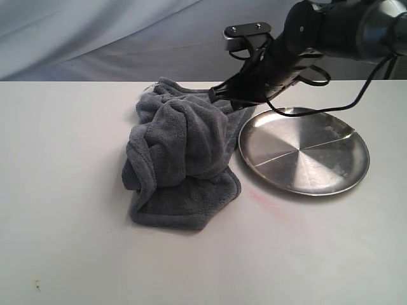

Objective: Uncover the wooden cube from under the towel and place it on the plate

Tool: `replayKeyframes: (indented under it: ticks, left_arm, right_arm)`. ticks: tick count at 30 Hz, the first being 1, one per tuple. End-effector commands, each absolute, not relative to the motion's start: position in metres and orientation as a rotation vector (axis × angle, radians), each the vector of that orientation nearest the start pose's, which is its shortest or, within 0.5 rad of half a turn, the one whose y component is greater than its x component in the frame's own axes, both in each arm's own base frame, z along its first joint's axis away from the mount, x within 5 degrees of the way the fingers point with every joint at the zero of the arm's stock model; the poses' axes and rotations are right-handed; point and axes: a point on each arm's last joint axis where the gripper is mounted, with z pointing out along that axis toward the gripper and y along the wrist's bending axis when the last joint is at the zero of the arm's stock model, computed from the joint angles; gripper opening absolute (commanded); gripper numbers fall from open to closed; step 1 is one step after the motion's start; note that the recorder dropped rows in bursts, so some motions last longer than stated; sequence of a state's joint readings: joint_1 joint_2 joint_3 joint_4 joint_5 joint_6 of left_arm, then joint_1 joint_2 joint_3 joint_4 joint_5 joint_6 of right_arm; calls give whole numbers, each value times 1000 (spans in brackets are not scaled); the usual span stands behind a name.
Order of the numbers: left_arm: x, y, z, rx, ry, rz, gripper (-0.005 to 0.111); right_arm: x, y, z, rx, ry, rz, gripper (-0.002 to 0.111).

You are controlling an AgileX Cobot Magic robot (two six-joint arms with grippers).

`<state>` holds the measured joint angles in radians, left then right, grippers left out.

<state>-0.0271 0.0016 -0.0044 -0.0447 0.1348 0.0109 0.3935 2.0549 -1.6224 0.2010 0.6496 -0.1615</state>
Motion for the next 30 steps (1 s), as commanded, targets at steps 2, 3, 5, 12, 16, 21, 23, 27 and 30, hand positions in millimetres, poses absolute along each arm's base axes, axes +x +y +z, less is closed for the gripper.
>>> replayKeyframes:
  ticks: [2, 3, 5, 12, 16, 21, 23, 27, 30]
  left_arm:
    - [56, -2, 201, -2, 1617, -54, 1]
    - [56, -2, 201, -2, 1617, -54, 1]
    - [56, -2, 201, -2, 1617, -54, 1]
    - [56, -2, 201, -2, 1617, -54, 1]
    - [56, -2, 201, 0, 1617, -52, 1]
    - [56, -2, 201, 0, 1617, -52, 1]
    - [56, -2, 201, 0, 1617, -52, 1]
    - [56, -2, 201, 0, 1617, -52, 1]
    - [56, -2, 201, 0, 1617, -52, 1]
  right_arm:
    - [438, 205, 210, -558, 2487, 338, 0]
    - [440, 210, 209, -566, 2485, 344, 0]
    - [442, 218, 206, -576, 2482, 356, 0]
    - [440, 243, 209, -615, 2405, 378, 0]
    - [438, 253, 211, -613, 2372, 396, 0]
    - [436, 261, 214, -620, 2335, 406, 0]
    - [434, 266, 214, -625, 2321, 410, 0]
    - [431, 274, 216, -636, 2291, 421, 0]
    - [428, 279, 216, -647, 2282, 427, 0]
